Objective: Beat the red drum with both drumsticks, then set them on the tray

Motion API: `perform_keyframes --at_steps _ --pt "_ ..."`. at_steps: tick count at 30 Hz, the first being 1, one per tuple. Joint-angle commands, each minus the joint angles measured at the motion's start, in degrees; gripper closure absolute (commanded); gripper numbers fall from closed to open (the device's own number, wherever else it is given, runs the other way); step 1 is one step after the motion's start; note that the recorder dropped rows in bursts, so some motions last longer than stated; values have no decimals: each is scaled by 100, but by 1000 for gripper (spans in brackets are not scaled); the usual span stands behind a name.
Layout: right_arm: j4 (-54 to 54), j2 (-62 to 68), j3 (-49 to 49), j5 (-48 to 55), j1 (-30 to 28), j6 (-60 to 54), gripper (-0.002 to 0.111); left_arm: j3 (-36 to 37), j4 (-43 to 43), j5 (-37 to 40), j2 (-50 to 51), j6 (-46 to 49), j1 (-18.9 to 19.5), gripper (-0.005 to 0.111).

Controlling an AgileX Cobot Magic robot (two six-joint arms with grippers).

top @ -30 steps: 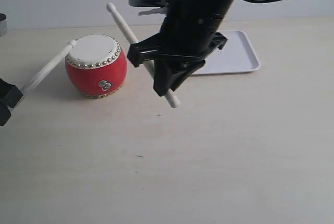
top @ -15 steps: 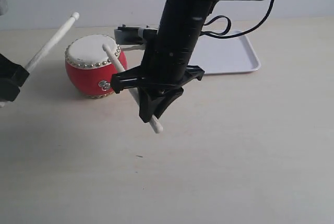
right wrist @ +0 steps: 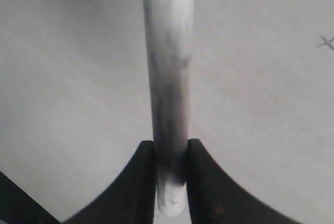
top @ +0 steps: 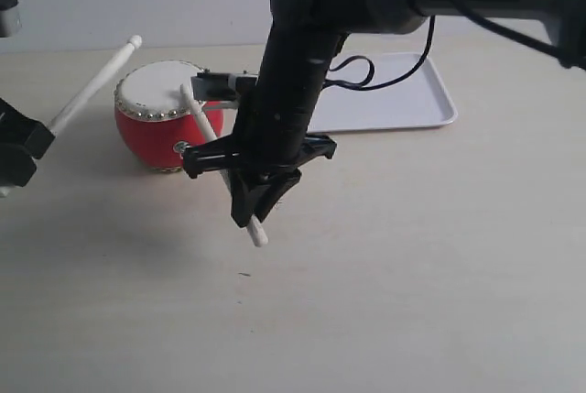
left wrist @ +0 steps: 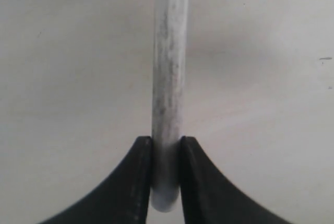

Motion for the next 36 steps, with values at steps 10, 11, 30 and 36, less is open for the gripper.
perform_keyframes --at_steps 10,11,30,36 --pt "-31 -1240 -63 14 14 133 108 -35 -256 -122 1694 43 2 107" --pt "-20 -1204 -63 14 14 120 108 -35 -256 -96 1747 43 2 107" --pt "267 -1595 -63 -213 14 -145 108 31 -953 23 1746 356 2 107" --pt "312 -1274 -63 -363 14 -275 108 31 -1128 378 1855 467 2 107"
